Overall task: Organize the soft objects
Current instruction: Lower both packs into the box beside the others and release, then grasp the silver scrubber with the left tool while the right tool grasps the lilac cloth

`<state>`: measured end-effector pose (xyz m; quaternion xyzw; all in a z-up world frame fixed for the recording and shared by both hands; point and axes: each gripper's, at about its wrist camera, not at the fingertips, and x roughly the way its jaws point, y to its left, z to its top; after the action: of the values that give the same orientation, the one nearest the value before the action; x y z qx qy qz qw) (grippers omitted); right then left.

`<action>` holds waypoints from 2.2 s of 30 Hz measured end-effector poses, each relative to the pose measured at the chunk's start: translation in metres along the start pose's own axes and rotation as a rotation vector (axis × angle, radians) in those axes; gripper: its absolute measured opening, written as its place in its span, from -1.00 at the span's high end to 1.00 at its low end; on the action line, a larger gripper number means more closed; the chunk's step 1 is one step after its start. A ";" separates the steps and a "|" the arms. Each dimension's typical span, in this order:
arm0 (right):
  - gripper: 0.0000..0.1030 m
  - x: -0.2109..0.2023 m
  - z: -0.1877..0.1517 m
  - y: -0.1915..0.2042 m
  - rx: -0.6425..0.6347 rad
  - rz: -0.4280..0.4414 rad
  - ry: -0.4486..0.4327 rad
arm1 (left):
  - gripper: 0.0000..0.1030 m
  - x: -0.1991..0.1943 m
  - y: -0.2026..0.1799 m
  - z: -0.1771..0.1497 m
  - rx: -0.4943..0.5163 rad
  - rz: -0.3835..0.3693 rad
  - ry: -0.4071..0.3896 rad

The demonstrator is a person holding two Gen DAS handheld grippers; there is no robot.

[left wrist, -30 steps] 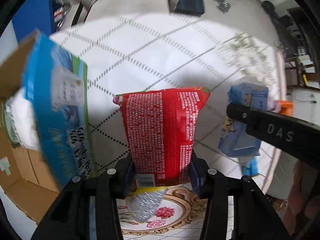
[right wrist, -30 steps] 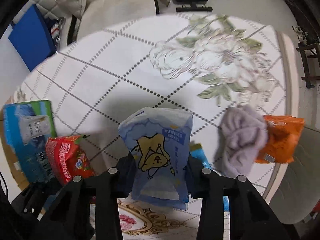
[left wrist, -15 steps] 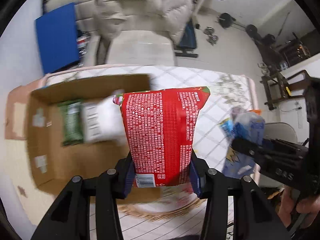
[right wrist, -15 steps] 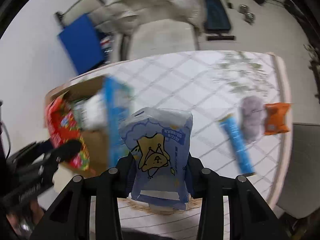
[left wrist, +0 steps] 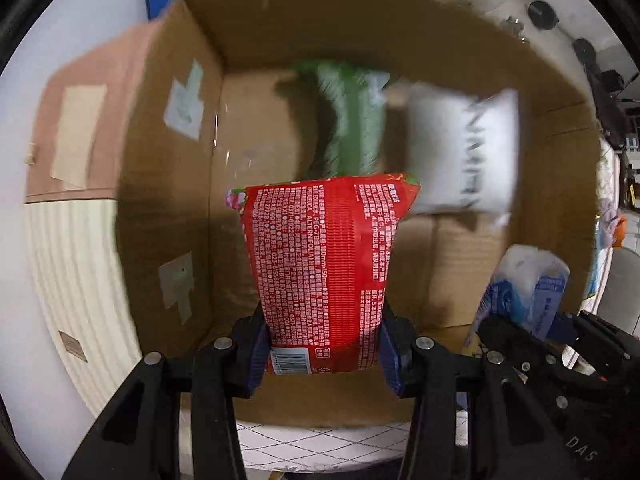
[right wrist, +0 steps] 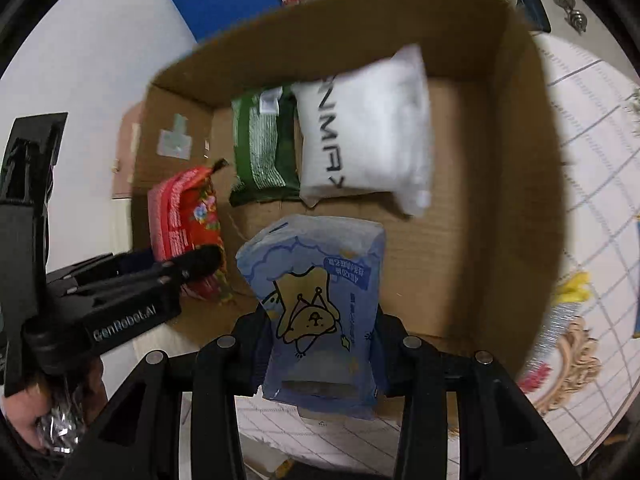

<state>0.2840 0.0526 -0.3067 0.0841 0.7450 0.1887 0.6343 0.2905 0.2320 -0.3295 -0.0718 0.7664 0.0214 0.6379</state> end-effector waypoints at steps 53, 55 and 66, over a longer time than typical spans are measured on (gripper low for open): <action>-1.00 -0.115 -0.118 0.019 -0.108 -0.244 -0.335 | -0.99 -0.153 -0.017 -0.151 -0.040 0.023 -0.501; -1.00 -0.119 -0.125 0.020 -0.113 -0.227 -0.336 | -0.99 -0.159 -0.022 -0.158 -0.034 0.025 -0.519; -1.00 -0.150 -0.152 -0.064 -0.004 -0.185 -0.327 | -0.99 -0.149 -0.116 -0.169 0.105 0.020 -0.493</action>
<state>0.1702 -0.0873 -0.1760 0.0436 0.6362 0.1147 0.7617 0.1678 0.1090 -0.1454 -0.0239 0.5885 0.0048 0.8081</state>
